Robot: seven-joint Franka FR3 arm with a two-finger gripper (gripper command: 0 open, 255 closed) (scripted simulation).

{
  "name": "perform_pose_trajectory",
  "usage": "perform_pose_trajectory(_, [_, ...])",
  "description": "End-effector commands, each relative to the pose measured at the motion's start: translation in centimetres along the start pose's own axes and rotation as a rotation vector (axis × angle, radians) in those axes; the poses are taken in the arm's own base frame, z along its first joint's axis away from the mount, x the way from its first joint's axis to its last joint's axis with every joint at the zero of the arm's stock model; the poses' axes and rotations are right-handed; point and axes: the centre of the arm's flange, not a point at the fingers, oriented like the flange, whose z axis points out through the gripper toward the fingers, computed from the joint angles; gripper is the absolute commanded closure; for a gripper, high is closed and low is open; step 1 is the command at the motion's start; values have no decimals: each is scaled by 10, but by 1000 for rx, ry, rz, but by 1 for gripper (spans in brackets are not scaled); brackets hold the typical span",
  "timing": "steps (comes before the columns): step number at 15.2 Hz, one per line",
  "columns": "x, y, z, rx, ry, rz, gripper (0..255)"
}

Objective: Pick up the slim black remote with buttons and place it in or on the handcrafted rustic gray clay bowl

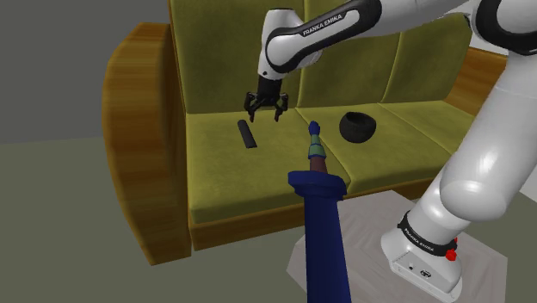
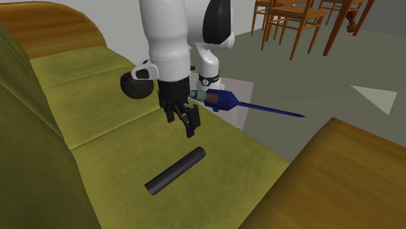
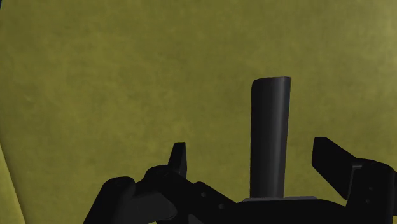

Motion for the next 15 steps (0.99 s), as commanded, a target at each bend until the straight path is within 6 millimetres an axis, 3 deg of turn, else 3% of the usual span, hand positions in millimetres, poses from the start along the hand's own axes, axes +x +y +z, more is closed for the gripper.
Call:
perform_pose_trajectory(1, [13,-15,16,5,-5,25,0])
perform_pose_trajectory(5, [39,-40,45,14,-13,67,0])
perform_pose_trajectory(12, [38,-41,82,14,-13,67,0])
perform_pose_trajectory(15, [38,-41,85,14,-13,67,0])
